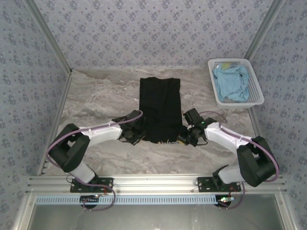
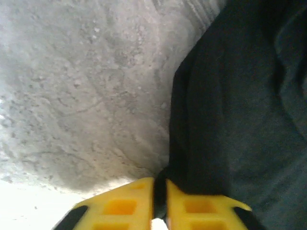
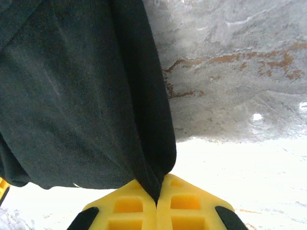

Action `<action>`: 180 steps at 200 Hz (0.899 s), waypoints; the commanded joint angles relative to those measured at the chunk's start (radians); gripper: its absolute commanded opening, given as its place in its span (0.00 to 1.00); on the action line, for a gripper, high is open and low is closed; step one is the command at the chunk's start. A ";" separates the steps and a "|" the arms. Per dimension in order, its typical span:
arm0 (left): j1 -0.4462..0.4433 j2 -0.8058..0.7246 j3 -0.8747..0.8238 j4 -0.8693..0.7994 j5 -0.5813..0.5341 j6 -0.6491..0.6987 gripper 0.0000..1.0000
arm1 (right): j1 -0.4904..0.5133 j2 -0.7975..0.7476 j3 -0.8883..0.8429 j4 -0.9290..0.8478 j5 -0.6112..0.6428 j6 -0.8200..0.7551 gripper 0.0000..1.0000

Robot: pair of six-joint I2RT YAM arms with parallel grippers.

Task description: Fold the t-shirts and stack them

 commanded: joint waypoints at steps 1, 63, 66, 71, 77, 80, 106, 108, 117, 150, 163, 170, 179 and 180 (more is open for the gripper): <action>-0.018 -0.049 0.017 -0.072 -0.017 -0.124 0.34 | -0.002 -0.020 -0.006 -0.050 -0.020 0.005 0.00; -0.038 -0.092 -0.010 -0.198 -0.018 -0.125 0.40 | -0.003 -0.015 -0.006 -0.044 -0.018 0.005 0.00; -0.038 -0.090 -0.013 -0.190 -0.015 -0.127 0.40 | -0.003 -0.015 -0.005 -0.043 -0.017 0.005 0.00; -0.040 -0.084 -0.017 -0.177 -0.008 -0.129 0.40 | -0.002 -0.015 -0.007 -0.042 -0.016 0.004 0.00; -0.040 -0.074 -0.014 -0.174 0.000 -0.130 0.40 | -0.003 -0.013 -0.007 -0.042 -0.012 0.005 0.00; -0.041 -0.068 -0.011 -0.179 0.002 -0.130 0.40 | -0.002 -0.013 -0.007 -0.041 -0.013 0.005 0.00; -0.057 -0.036 0.052 -0.319 -0.032 -0.132 0.40 | 0.000 -0.010 -0.006 -0.042 -0.005 0.004 0.00; -0.059 -0.037 0.054 -0.330 -0.037 -0.135 0.41 | 0.001 -0.010 -0.006 -0.041 -0.006 0.004 0.00; -0.071 -0.047 0.063 -0.368 -0.065 -0.150 0.43 | 0.002 -0.010 -0.003 -0.043 -0.003 0.005 0.00; -0.091 -0.066 0.042 -0.401 -0.081 -0.189 0.45 | 0.007 -0.010 -0.002 -0.044 0.002 0.008 0.00; -0.089 -0.059 0.035 -0.386 -0.078 -0.188 0.48 | 0.010 -0.009 -0.003 -0.042 0.005 0.007 0.00; -0.088 -0.052 0.037 -0.383 -0.076 -0.185 0.48 | 0.011 -0.008 -0.005 -0.042 0.005 0.008 0.00; -0.088 -0.041 0.044 -0.391 -0.078 -0.181 0.48 | 0.011 -0.005 -0.006 -0.042 0.007 0.007 0.00; -0.087 -0.040 0.045 -0.393 -0.079 -0.180 0.49 | 0.011 -0.005 -0.007 -0.042 0.007 0.006 0.00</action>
